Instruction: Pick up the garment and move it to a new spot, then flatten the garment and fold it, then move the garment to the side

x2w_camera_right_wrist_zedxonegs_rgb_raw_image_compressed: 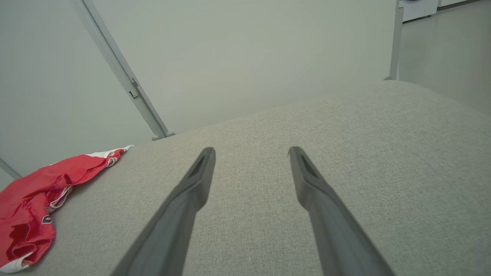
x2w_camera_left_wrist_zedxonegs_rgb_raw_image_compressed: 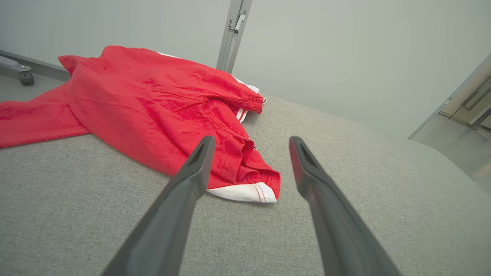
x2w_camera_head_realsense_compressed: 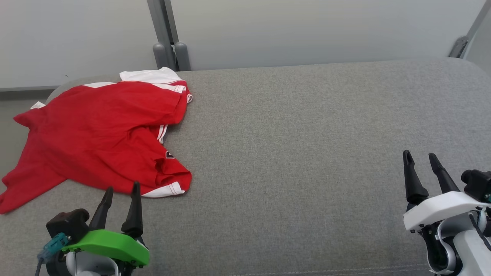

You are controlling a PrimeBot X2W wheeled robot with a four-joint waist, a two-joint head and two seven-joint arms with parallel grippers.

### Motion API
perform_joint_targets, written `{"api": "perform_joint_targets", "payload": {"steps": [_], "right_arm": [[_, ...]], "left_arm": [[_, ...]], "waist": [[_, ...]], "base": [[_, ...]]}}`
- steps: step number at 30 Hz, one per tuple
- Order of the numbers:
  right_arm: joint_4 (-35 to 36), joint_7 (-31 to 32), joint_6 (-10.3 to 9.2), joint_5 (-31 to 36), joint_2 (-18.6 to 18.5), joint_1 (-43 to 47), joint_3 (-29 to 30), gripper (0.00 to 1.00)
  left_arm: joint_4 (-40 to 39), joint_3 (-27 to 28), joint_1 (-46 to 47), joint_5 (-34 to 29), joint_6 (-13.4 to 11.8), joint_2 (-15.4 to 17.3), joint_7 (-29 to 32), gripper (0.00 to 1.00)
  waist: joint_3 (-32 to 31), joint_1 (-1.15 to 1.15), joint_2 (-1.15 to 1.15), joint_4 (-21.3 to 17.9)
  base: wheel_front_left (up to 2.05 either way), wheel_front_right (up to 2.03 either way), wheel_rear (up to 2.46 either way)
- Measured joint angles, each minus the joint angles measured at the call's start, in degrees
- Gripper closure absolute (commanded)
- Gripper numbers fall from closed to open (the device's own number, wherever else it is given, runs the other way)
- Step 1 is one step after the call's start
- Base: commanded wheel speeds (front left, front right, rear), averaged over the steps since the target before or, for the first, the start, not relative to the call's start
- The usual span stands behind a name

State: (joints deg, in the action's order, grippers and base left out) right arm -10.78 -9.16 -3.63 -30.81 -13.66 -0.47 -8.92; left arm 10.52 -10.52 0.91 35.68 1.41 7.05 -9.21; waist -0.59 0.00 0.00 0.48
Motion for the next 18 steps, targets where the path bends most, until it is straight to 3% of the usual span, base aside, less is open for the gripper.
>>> {"api": "perform_joint_targets", "payload": {"steps": [18], "right_arm": [[1.5, -3.4, -2.08, 11.6, -1.6, 0.1, -1.6, 0.00]], "left_arm": [[-1.4, -1.4, 0.0, -13.6, -0.4, 0.6, -3.5, 0.00]], "waist": [[-0.2, 0.00, 0.00, 0.0]], "base": [[0.00, 0.00, 0.00]]}}
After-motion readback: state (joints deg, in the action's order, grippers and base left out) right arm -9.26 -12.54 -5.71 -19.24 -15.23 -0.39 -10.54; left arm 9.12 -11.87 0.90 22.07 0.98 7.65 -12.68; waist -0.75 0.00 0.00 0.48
